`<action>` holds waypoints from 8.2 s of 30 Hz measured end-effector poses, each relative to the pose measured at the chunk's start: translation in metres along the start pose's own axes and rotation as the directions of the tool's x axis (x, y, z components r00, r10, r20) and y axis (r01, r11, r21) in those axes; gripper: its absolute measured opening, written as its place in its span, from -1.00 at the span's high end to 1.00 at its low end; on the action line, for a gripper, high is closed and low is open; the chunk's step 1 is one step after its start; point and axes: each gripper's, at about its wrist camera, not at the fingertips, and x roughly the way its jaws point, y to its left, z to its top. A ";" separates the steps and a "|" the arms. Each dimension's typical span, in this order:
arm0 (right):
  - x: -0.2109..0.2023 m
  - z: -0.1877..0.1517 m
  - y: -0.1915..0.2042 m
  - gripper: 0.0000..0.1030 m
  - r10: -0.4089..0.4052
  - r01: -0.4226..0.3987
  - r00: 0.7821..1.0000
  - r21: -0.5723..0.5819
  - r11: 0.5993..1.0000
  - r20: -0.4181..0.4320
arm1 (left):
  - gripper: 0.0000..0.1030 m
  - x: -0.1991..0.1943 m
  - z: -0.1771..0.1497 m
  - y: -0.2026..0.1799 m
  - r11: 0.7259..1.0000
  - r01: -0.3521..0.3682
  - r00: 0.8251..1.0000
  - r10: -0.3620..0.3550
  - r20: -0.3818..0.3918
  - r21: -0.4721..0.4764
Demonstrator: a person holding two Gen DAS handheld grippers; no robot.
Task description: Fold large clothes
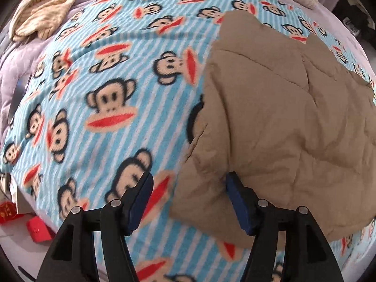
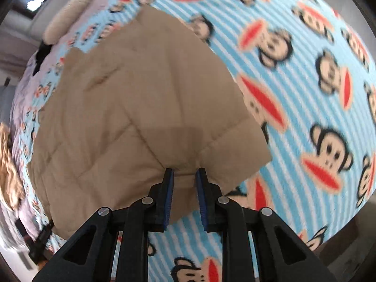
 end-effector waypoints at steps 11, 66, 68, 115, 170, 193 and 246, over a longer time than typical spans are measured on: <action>-0.026 -0.015 0.012 0.57 0.074 -0.076 0.997 -0.070 0.995 -0.032 | -0.28 -0.056 -0.042 0.013 0.998 -0.041 0.999 0.040 -0.007 -0.055; 0.056 -0.079 0.234 -0.54 -0.037 -0.001 0.984 -0.210 0.978 -0.176 | -0.99 0.068 0.109 -0.016 0.696 0.700 0.690 -0.601 -0.403 0.160; 0.059 -0.079 0.235 -0.54 -0.047 0.009 0.984 -0.213 0.977 -0.175 | -0.99 0.077 0.112 -0.034 0.663 0.731 0.656 -0.620 -0.431 0.161; 0.022 -0.019 0.082 0.93 0.433 -0.434 0.897 0.012 0.901 -0.091 | -0.05 -0.112 0.064 -0.334 0.505 0.785 0.619 -0.605 -0.501 0.360; -0.094 0.086 -0.051 -0.31 0.366 -0.364 0.908 -0.047 0.930 0.206 | -0.65 -0.033 0.070 -0.465 0.758 0.298 0.926 -0.376 0.015 0.580; 0.017 0.139 -0.043 0.83 0.233 -0.232 0.971 -0.022 0.972 0.047 | -0.67 -0.082 0.002 -0.395 0.791 0.245 0.959 -0.283 -0.020 0.560; -0.079 0.071 -0.046 -0.01 0.116 -0.111 0.993 -0.189 0.976 0.017 | -1.00 -0.083 -0.025 -0.364 0.851 0.176 0.981 -0.191 -0.020 0.494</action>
